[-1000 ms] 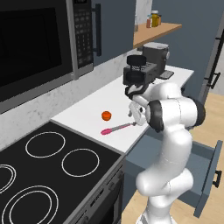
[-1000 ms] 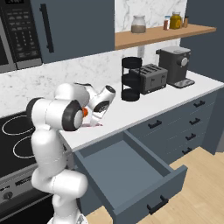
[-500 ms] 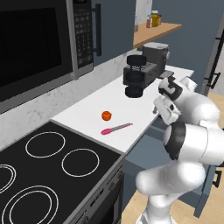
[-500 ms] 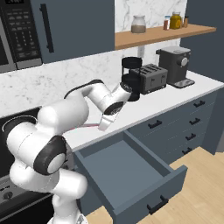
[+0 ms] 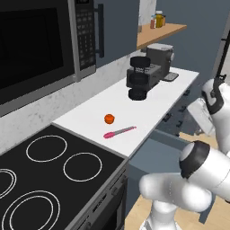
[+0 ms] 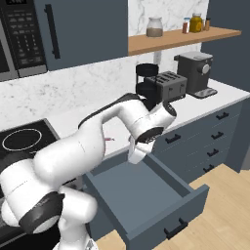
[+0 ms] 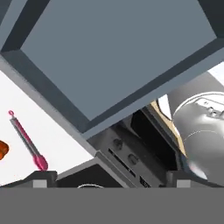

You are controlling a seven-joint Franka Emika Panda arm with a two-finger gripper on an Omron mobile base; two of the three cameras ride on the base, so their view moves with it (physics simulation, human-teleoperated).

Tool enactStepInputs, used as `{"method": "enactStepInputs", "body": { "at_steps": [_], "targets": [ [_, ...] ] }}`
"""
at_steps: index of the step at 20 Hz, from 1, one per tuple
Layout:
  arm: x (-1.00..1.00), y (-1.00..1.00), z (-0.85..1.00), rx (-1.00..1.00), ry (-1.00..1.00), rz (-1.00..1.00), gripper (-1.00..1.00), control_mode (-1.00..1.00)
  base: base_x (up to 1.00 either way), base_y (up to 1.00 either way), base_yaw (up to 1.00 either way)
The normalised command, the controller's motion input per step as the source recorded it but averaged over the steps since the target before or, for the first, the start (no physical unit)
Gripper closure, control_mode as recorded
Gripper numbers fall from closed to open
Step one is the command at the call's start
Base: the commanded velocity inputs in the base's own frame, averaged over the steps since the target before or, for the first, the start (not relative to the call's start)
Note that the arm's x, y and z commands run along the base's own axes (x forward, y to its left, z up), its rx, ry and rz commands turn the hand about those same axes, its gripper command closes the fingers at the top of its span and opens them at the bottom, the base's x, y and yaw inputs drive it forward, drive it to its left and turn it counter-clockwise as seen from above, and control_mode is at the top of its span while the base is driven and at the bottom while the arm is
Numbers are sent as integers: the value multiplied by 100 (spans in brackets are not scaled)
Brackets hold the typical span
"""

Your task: Pick the tongs from the drawer and place it on the counter.

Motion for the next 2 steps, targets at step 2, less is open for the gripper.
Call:
{"method": "enactStepInputs", "body": {
  "at_steps": [2],
  "targets": [
    [-100,-4,19,25,-25,18,-100,-100,0,0,0]
  ]
}}
